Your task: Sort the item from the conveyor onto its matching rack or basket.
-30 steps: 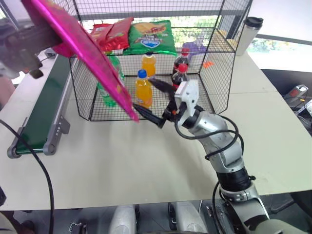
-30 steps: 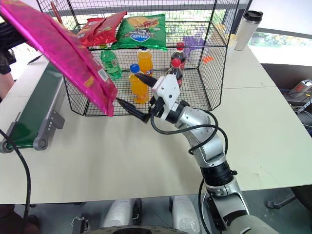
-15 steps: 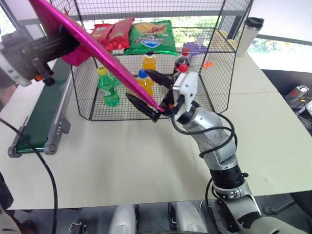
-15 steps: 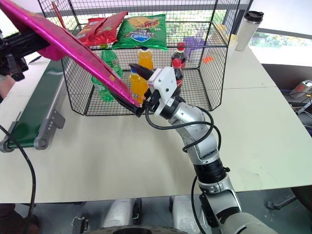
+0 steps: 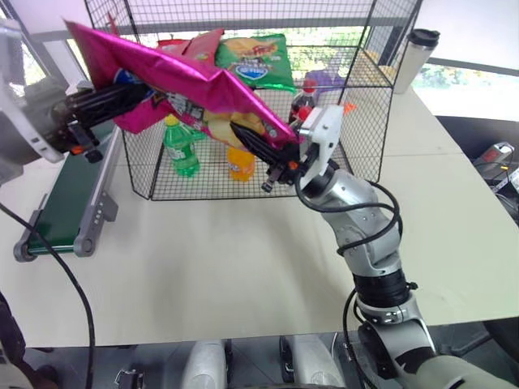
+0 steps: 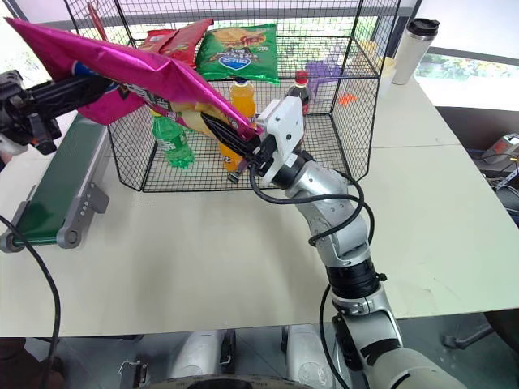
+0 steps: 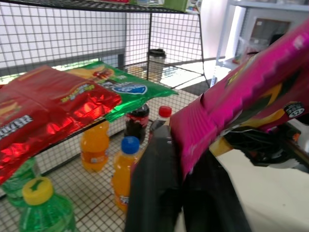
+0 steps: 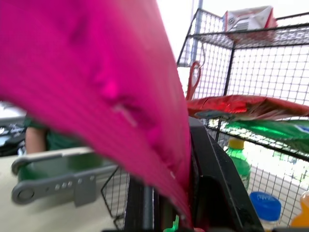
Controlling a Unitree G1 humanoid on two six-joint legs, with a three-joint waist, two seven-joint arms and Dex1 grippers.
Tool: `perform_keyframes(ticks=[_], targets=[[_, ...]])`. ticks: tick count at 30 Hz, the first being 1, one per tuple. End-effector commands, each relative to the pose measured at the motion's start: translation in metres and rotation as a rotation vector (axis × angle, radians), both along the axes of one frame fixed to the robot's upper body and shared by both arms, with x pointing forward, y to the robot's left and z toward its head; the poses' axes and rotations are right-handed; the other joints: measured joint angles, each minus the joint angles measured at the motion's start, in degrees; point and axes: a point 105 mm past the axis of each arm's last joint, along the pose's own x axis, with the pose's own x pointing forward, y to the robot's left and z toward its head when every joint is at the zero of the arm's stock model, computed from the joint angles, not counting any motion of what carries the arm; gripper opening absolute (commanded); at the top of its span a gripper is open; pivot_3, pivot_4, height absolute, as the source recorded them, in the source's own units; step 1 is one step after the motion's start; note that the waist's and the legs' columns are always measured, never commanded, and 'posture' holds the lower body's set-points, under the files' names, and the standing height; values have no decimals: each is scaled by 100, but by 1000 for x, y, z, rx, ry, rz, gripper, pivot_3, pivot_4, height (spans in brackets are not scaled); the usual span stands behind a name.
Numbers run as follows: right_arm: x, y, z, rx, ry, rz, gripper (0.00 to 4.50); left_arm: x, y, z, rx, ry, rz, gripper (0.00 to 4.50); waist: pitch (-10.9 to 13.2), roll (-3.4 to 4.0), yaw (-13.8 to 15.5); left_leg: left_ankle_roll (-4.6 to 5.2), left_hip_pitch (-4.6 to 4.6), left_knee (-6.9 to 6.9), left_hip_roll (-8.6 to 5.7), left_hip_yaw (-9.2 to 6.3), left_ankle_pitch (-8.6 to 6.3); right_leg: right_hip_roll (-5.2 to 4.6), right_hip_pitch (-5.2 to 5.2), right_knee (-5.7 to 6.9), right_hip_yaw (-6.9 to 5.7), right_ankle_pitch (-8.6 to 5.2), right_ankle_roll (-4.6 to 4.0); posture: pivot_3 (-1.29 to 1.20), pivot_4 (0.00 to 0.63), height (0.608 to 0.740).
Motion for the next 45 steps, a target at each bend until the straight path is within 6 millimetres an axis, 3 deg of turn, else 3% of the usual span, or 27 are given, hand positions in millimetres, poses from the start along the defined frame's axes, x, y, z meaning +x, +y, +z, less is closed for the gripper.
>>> perform_keyframes(ticks=[1, 2, 5, 10, 13, 17, 22, 28, 33, 40, 45], targets=[[-13, -11, 26, 23, -92, 16, 0, 1, 3, 6, 3, -23, 4, 1811, 0, 0, 1, 0, 0, 0, 0, 0, 0, 0, 0, 0, 0, 0, 0, 0, 150, 740], [-13, -13, 27, 18, -98, 11, 0, 1, 3, 6, 2, -22, -3, 2276, 0, 0, -4, 0, 0, 0, 0, 0, 0, 0, 0, 0, 0, 0, 0, 0, 150, 740], [-19, -36, 47, -6, -168, -72, 0, 18, 28, 12, -25, -69, 137, 3510, 1, 1, 4, 0, 0, 0, 0, 1, 0, 1, 0, 0, 1, 0, 0, 0, 150, 740], [-21, -87, 74, -101, -274, -336, 0, 21, 50, 9, -33, -51, 166, 3510, 1, -1, 11, 0, -1, -1, 0, 1, 0, 1, -1, -3, 0, 0, 0, 0, 150, 740], [-8, -129, 77, -276, -349, -628, 0, 19, 43, 0, -30, -31, 120, 3510, 0, -3, 25, 1, -3, -3, -2, 3, 0, -2, -1, -11, 0, -1, -1, 0, 150, 740], [19, -156, 68, -492, -423, -911, 0, 18, 16, -7, -55, -43, 44, 3510, 0, -7, 10, 1, -3, -2, -2, 5, 0, -1, 1, -16, 4, -1, -2, 0, 150, 740], [49, -164, 69, -680, -549, -1127, 0, 10, -6, -21, -50, -52, 24, 3510, 1, -5, -70, 1, -1, 1, 0, 15, 0, 6, -10, -5, 28, 0, 0, 0, 150, 740], [86, -155, 78, -864, -624, -1267, 0, 5, -13, -37, -77, -45, 53, 3510, 2, -6, -158, 0, -3, -4, 1, 15, 0, 7, -14, -4, 31, 0, 0, 0, 150, 740], [112, -140, 74, -997, -601, -1236, 0, 5, -19, -47, -118, -42, 74, 3510, 3, -7, -156, 0, -4, -3, 1, 14, 0, 6, -14, -5, 32, 0, 0, 0, 150, 740], [126, -135, 78, -1026, -552, -1219, 0, 3, -25, -61, -131, -29, 95, 3510, 3, -7, -139, 0, -7, -3, -1, 11, 0, 2, -14, -6, 32, 0, 0, 0, 150, 740], [130, -134, 79, -1099, -546, -1202, 2042, 4, -26, -66, -147, -31, 115, 3579, 3, -7, -150, 0, -6, -3, -1, 8, 0, 1, -14, -5, 32, 0, -1, 0, 150, 740]])
